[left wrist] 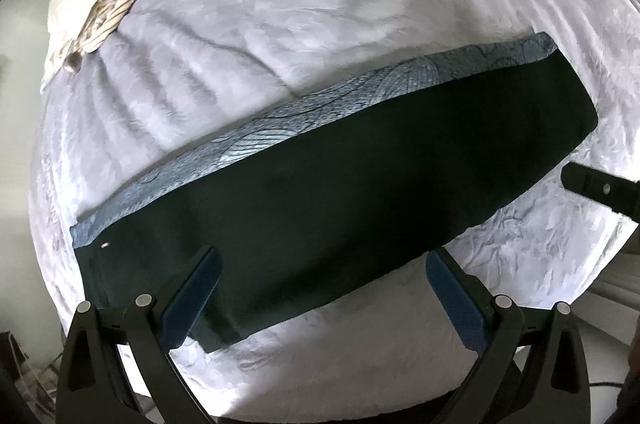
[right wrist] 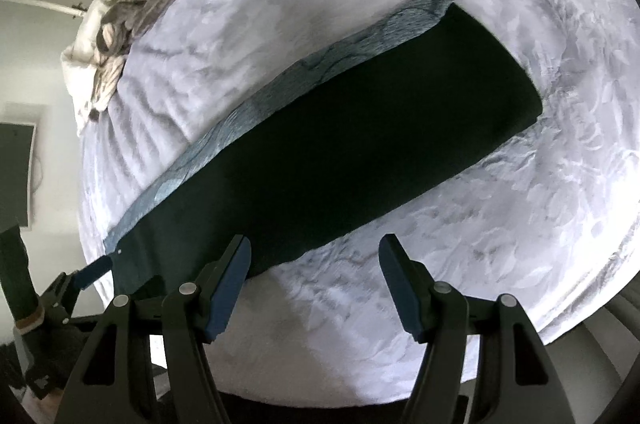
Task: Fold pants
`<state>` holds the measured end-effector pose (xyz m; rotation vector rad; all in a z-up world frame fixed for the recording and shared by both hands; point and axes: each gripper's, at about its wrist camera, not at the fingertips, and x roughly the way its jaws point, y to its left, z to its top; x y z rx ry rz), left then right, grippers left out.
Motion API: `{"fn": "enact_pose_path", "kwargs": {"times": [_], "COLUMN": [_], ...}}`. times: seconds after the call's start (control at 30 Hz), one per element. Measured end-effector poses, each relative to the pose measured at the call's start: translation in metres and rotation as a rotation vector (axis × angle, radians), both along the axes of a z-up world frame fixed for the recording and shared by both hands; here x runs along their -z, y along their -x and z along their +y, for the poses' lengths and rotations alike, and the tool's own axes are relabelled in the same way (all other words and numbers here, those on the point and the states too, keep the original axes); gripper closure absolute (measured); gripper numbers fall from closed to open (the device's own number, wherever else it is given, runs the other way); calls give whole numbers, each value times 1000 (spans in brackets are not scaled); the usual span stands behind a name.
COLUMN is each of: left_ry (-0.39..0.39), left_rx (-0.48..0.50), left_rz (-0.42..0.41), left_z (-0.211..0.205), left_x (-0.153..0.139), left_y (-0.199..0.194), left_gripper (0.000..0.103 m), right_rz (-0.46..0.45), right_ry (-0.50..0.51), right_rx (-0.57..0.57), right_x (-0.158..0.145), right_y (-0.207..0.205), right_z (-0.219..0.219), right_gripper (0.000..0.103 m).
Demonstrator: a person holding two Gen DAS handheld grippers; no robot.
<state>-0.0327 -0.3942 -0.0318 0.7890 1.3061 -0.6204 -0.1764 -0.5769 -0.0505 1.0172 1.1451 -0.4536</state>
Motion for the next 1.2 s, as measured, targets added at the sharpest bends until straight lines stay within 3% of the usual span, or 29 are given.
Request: {"fn": "enact_pose_path", "kwargs": {"times": [0.33,0.5,0.53,0.57,0.6,0.63,0.7,0.8,0.87,1.03,1.2], "left_ry": [47,50,43,34,30,36,46,44,26,97,52], "left_rx": [11,-38,-51,-57,-60,-63,-58,-41,-39,-64,-127], "left_rz": [62,66,70,75,79,83,80,84,88,-7,-9], "left_z": [-59,-80,-82,-84,-85,-85,-85,-85,-88,-100,-116], "left_x": [52,80,87,92,96,98,101,107,103,80,113], "left_y": [9,4,2,1,1,0,1,3,3,-19,-50], "left_gripper": [0,0,0,0,0,0,0,0,0,0,0], "right_rz": [-37,-77,-89,-107,-124,-110,-123,-47,-51,-69,-94], "right_ry": [-62,-69,-78,-96,-104,-93,-94,-58,-101,-91,-118], "right_rx": [231,371,399,424,439,440,438,434,488,436,399], "right_x": [47,67,70,73,74,73,72,80,91,81,84], "right_y": [52,73,77,79,81,81,81,84,92,91,87], "right_z": [-65,-93,-97,-101,-104,-108,-110,-106,-107,-105,-98], "right_gripper": [33,33,36,47,82,88,89,91,90,79,75]}}
